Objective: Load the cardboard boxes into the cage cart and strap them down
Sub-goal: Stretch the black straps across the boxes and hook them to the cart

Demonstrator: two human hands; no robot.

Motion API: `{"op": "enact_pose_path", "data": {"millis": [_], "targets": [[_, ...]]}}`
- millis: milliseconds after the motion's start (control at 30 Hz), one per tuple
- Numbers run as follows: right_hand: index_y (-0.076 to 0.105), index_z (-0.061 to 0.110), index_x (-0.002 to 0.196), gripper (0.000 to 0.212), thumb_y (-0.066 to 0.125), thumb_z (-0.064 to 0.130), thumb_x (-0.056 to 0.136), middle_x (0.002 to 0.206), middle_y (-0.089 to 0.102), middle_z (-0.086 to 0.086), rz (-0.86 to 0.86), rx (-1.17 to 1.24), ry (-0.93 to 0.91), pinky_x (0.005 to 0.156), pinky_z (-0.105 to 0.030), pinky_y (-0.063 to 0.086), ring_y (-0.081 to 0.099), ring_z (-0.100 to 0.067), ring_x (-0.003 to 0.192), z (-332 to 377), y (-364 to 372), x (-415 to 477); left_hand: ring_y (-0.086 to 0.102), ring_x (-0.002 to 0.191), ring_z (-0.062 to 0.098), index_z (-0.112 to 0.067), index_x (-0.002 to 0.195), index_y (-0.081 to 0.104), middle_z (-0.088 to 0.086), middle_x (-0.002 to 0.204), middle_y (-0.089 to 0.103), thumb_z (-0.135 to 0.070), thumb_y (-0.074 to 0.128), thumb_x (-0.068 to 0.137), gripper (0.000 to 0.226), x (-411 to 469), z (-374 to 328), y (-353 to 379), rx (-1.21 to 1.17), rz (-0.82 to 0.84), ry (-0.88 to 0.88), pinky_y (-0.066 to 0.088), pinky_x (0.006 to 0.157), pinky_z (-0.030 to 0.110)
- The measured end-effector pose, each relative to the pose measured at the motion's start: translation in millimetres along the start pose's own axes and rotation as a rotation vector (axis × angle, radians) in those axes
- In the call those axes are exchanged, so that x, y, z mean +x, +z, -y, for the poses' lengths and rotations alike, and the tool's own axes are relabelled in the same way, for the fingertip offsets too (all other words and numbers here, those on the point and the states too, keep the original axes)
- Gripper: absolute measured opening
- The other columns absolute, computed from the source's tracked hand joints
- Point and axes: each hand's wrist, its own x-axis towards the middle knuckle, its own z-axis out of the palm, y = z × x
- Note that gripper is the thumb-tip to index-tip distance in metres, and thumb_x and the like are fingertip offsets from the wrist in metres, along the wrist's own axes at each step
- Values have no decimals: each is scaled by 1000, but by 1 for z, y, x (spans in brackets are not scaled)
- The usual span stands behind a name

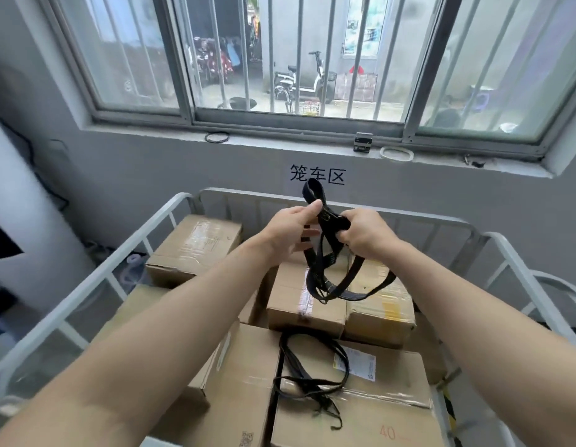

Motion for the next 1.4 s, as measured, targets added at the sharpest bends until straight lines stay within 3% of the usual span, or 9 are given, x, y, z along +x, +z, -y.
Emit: {"op": "enact_pose_path", "data": {"millis": [233, 467, 567, 700, 800, 1000, 1133, 1267, 1400], "targets": [[49, 17, 116, 30, 63, 15, 90, 103, 63, -10, 119, 52, -136, 78, -43, 55, 65, -30, 85, 14, 20, 9, 63, 79, 17, -13, 88, 60, 3, 85, 64, -22, 55, 95, 13, -7, -2, -24, -161, -135, -119, 53, 70, 32], [52, 24, 109, 25, 62, 11, 90, 85, 62, -2, 155, 158, -158, 57, -31, 54, 61, -20, 59, 36, 40, 27, 61, 66, 16, -10, 91, 56, 5, 81, 62, -10, 55, 95, 4, 1, 2, -66, -197, -313, -134, 52, 66, 34], [59, 20, 89, 6, 63, 15, 90, 86, 61, -3, 122, 111, -144, 64, -31, 54, 60, -24, 67, 51, 53, 39, 61, 67, 20, -12, 113, 37, 9, 86, 59, -4, 58, 92, 30, 4, 1, -88, -192, -363, -127, 53, 74, 43], [66, 16, 84, 4, 66, 17, 88, 83, 64, -5, 143, 71, -103, 73, -27, 46, 58, -22, 78, 77, 69, 56, 65, 75, 25, -12, 133, 29, 11, 94, 63, -4, 60, 92, 52, 6, -2, -119, -107, -220, -161, 52, 87, 51], [70, 11, 87, 7, 66, 17, 88, 86, 68, -7, 113, 57, -75, 75, -28, 48, 61, -22, 82, 98, 78, 69, 61, 99, 30, -15, 140, 29, 13, 121, 55, -9, 60, 92, 58, 12, -2, -142, -9, -234, -175, 52, 83, 45], [66, 16, 80, 11, 62, 13, 89, 74, 63, -5, 155, 54, -78, 55, -20, 41, 56, -17, 68, 135, 94, 92, 50, 118, 22, -19, 137, 45, 5, 131, 47, -7, 62, 89, 52, 21, -3, -179, 287, -232, 34, 40, 89, 29], [65, 14, 91, 3, 62, 14, 91, 75, 65, -5, 171, 99, -100, 55, -20, 45, 59, -14, 63, 154, 106, 103, 54, 101, 14, -11, 116, 64, 6, 105, 61, -1, 63, 86, 31, 23, -4, -189, 449, -140, 96, 41, 85, 19], [56, 11, 73, 19, 60, 10, 91, 80, 71, -14, 158, 180, -40, 66, -29, 55, 66, -20, 65, 173, 112, 115, 56, 81, 13, -7, 114, 64, 5, 92, 61, -3, 69, 83, 32, 27, 4, -200, 538, -201, 144, 38, 54, -2], [57, 10, 70, 29, 54, 19, 97, 74, 67, -15, 198, 358, -20, 71, -35, 56, 65, -24, 63, 183, 120, 129, 59, 83, 12, -3, 114, 65, 5, 94, 66, -3, 64, 88, 26, 34, 14, -209, 491, -213, 186, 45, 68, 7]]}}
